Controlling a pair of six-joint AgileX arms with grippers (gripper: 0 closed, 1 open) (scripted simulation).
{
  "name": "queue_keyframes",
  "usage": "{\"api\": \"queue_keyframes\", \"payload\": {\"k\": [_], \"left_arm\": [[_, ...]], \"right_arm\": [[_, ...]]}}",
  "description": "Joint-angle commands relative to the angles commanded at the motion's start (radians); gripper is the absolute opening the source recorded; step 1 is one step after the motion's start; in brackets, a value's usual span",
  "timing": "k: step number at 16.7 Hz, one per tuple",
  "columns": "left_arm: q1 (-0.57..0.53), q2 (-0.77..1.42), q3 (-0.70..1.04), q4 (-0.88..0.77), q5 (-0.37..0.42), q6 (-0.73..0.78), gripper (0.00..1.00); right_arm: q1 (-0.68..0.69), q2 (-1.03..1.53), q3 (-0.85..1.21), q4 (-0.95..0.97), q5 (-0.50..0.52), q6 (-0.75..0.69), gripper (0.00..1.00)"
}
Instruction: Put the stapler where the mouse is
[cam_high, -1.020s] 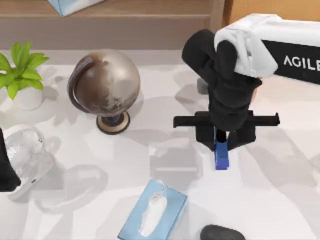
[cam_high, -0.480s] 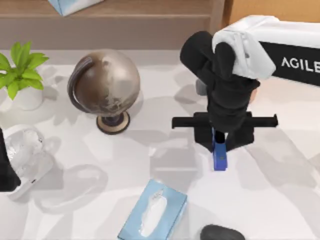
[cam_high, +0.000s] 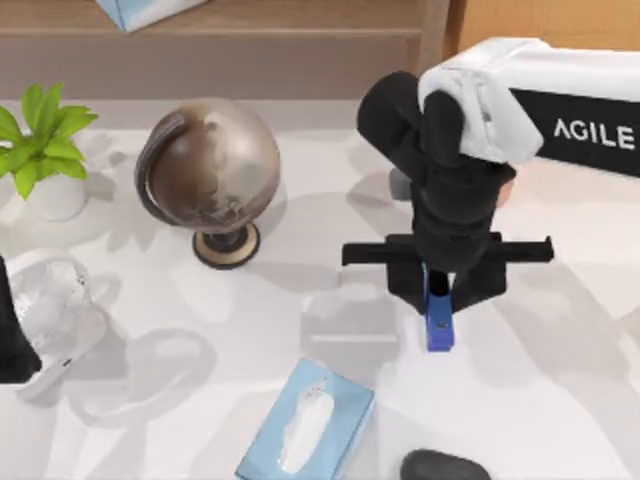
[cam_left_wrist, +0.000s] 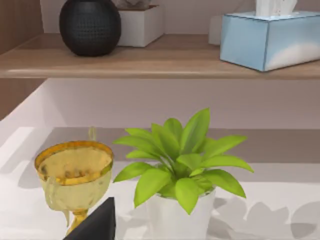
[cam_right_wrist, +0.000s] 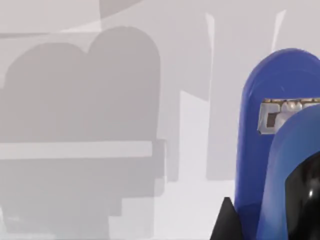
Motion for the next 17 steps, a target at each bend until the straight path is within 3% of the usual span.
{"api": "queue_keyframes", "payload": {"k": [17], "left_arm": [[0.000, 0.000, 0.000, 0.000, 0.000, 0.000, 1.00]], "right_arm": [[-0.006, -0.005, -0.044, 0.107, 0.011, -0.002, 0.00]]}}
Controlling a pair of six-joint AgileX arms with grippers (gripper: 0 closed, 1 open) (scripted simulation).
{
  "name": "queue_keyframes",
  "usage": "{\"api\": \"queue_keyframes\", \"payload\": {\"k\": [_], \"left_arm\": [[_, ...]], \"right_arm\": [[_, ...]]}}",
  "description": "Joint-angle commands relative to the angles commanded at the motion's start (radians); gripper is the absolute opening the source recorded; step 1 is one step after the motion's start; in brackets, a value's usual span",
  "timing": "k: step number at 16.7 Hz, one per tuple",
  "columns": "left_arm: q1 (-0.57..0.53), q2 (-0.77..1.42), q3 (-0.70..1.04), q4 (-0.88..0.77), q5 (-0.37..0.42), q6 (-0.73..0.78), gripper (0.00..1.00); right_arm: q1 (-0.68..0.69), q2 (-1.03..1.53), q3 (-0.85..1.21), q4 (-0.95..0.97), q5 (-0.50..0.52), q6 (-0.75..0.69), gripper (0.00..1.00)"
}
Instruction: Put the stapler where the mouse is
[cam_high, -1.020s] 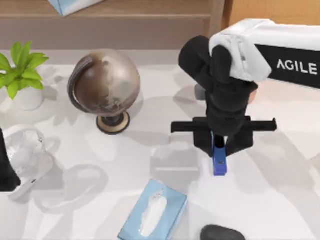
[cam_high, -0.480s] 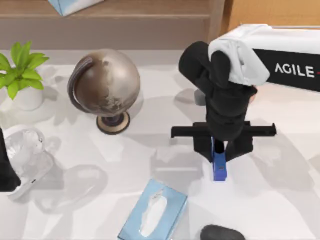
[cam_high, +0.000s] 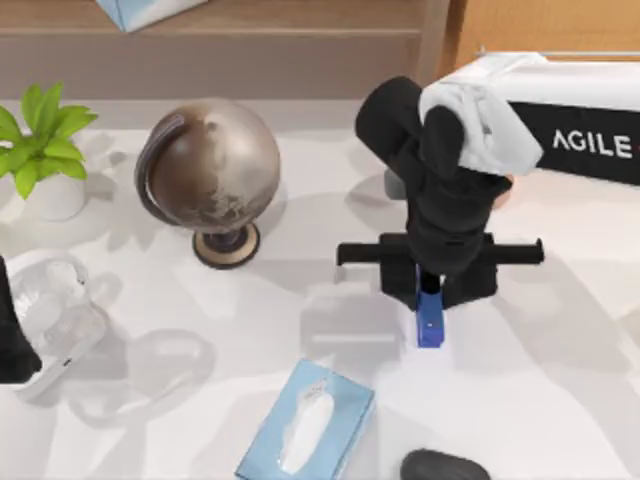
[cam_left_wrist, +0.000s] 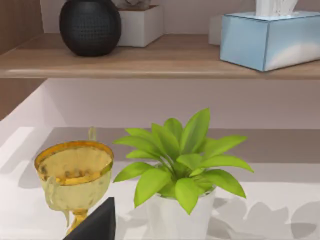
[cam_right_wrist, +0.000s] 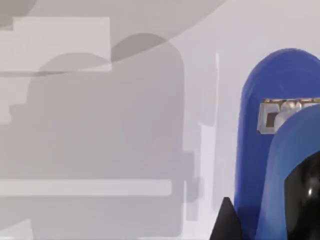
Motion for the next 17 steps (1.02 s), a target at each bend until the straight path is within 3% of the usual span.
{"api": "queue_keyframes", "payload": {"k": [7, 17], "left_arm": [[0.000, 0.000, 0.000, 0.000, 0.000, 0.000, 1.00], [0.000, 0.000, 0.000, 0.000, 0.000, 0.000, 1.00]], "right_arm": [[-0.001, 0.025, -0.025, 0.019, 0.007, 0.000, 0.00], [-0.001, 0.025, -0.025, 0.019, 0.007, 0.000, 0.75]]}}
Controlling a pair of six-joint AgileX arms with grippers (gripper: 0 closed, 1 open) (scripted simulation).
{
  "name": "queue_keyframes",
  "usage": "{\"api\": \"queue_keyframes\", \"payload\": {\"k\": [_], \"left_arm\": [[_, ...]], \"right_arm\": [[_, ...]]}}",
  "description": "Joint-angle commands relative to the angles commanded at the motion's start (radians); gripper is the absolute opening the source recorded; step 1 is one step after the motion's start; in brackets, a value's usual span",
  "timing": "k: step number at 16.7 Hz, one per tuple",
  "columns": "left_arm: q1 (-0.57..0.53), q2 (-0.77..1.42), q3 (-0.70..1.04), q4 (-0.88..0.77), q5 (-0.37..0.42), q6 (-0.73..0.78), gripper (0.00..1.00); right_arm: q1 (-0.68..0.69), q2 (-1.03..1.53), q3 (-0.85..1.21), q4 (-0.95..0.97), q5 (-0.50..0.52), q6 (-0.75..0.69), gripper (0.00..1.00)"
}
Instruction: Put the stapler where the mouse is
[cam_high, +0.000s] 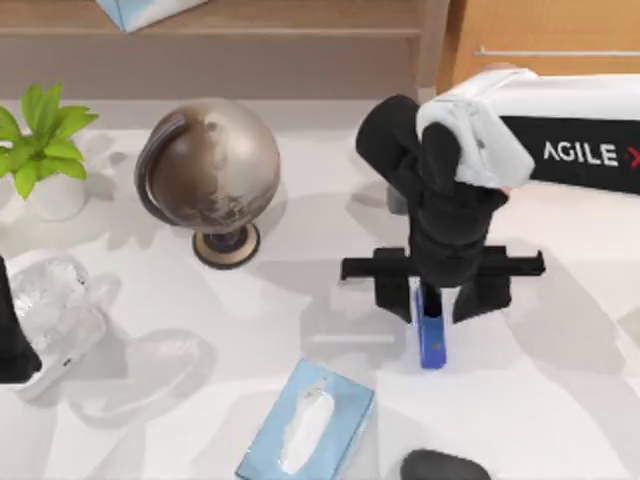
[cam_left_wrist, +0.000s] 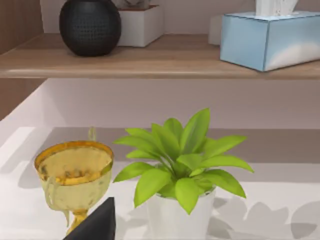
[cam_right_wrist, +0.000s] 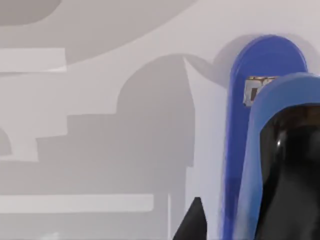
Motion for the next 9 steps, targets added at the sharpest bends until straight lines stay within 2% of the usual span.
{"api": "queue_keyframes", "payload": {"k": [3, 9], "left_arm": [[0.000, 0.000, 0.000, 0.000, 0.000, 0.000, 1.00], [0.000, 0.000, 0.000, 0.000, 0.000, 0.000, 1.00]], "right_arm": [[0.000, 0.000, 0.000, 0.000, 0.000, 0.000, 0.98], [0.000, 0.000, 0.000, 0.000, 0.000, 0.000, 1.00]]}}
